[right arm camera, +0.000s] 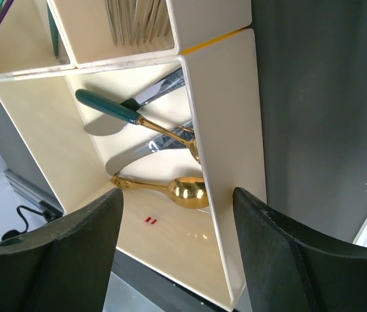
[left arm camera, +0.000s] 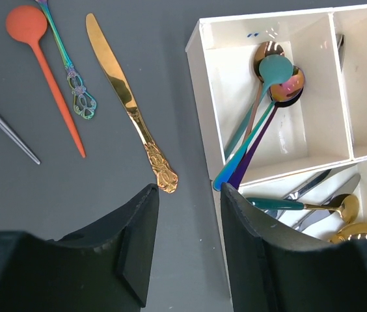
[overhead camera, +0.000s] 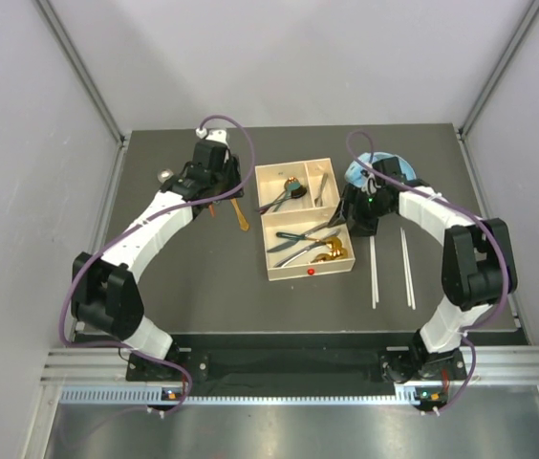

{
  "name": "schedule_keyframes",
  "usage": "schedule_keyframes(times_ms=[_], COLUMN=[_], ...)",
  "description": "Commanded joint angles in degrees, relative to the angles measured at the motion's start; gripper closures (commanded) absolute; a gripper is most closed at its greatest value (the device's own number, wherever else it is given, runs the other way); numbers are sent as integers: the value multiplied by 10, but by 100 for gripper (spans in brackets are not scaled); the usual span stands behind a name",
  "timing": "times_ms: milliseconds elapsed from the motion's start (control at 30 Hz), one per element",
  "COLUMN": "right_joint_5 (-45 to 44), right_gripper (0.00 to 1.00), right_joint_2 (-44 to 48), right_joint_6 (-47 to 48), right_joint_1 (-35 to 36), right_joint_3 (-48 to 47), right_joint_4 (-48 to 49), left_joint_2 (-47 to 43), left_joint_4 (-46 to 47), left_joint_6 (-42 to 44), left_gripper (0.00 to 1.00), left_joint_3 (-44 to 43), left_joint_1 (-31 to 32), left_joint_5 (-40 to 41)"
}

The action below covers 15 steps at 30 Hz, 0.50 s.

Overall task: Sort the eating utensils into containers
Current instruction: Adjust the storage box at the center of the board.

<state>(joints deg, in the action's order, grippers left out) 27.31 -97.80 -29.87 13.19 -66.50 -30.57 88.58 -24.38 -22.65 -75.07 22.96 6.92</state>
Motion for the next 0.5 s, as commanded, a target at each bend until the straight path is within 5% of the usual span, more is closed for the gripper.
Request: schedule_keyframes(times_ms=[0,200,467], right_joint_5=[29,-17,-305], right_gripper=[32,32,31], right_joint_2=[2,10,73], right_joint_6=[-8,6,124], right_joint_1=[43,63,39], right_joint_3=[-36,-67,-182], right_joint_4=[-9,-56,-106], left_joint_2=[-2,6,25], left_joint_4=[4,-15,-38], left_joint_6=[-6,-11,-25], left_gripper=[51,50,47], left_joint_3=[-1,-26,-100], left_joint_1=[0,-3,-34], left_joint_5=[-6,37,96])
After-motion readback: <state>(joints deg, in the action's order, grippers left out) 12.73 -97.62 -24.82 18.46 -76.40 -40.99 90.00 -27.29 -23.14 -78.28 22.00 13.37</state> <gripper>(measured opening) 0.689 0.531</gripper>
